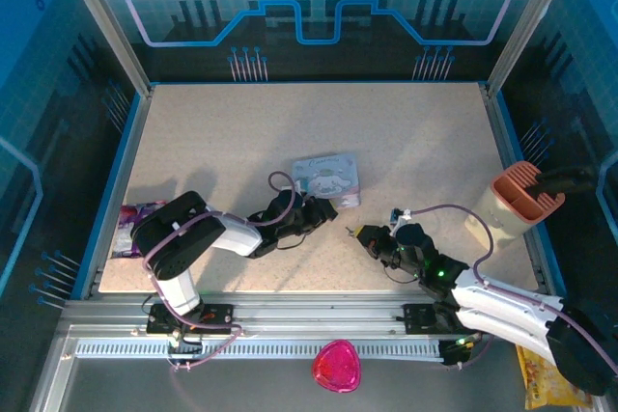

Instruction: Unlock the padlock with the key

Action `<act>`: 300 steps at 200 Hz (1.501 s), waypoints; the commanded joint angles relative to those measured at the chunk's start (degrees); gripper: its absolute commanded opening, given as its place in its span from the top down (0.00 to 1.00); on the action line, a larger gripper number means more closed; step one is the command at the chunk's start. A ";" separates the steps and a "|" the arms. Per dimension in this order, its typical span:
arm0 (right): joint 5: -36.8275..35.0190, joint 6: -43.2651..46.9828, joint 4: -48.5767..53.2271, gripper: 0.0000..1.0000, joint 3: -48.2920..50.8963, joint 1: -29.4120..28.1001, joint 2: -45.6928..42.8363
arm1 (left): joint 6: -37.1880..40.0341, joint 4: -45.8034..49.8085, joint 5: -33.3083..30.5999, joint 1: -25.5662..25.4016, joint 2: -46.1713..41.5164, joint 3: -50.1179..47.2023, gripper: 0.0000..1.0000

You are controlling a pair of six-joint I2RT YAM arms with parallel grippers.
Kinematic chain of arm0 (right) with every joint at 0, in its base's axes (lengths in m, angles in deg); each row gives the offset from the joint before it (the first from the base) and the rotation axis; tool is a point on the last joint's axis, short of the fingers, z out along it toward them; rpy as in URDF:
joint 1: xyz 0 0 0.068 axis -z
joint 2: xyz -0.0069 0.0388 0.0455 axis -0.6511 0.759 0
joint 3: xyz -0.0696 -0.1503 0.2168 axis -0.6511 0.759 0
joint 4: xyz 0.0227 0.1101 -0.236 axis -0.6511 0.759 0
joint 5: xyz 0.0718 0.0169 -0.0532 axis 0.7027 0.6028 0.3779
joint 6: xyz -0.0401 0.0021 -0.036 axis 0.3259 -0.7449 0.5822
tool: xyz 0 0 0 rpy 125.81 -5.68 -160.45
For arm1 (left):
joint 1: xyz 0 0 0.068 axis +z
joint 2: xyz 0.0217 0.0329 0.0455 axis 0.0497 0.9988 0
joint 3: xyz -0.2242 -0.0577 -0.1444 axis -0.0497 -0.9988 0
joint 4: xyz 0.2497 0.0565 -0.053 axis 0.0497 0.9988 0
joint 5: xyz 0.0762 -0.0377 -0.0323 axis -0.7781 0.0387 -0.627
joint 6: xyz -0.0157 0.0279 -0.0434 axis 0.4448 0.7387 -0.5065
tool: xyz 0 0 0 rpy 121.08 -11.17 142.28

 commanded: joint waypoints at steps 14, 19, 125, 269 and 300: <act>0.89 -0.35 -7.24 1.00 0.37 0.72 1.50 | -4.21 -3.62 2.80 -0.76 -2.36 -0.80 0.96; 0.89 -0.18 -7.66 1.00 0.41 0.67 1.71 | -4.57 -4.13 2.92 -0.72 -2.29 -0.93 0.96; 1.75 0.16 -14.92 1.00 1.80 1.24 7.26 | -8.09 -7.85 5.10 -1.07 -2.27 -1.72 0.97; 0.96 -0.25 -16.68 1.00 2.13 1.49 8.67 | -12.31 -10.35 5.23 -2.50 -4.12 -3.28 0.98; 0.71 -0.25 -15.66 1.00 2.20 1.45 7.39 | -12.28 -10.64 5.10 -2.47 -4.18 -3.31 0.98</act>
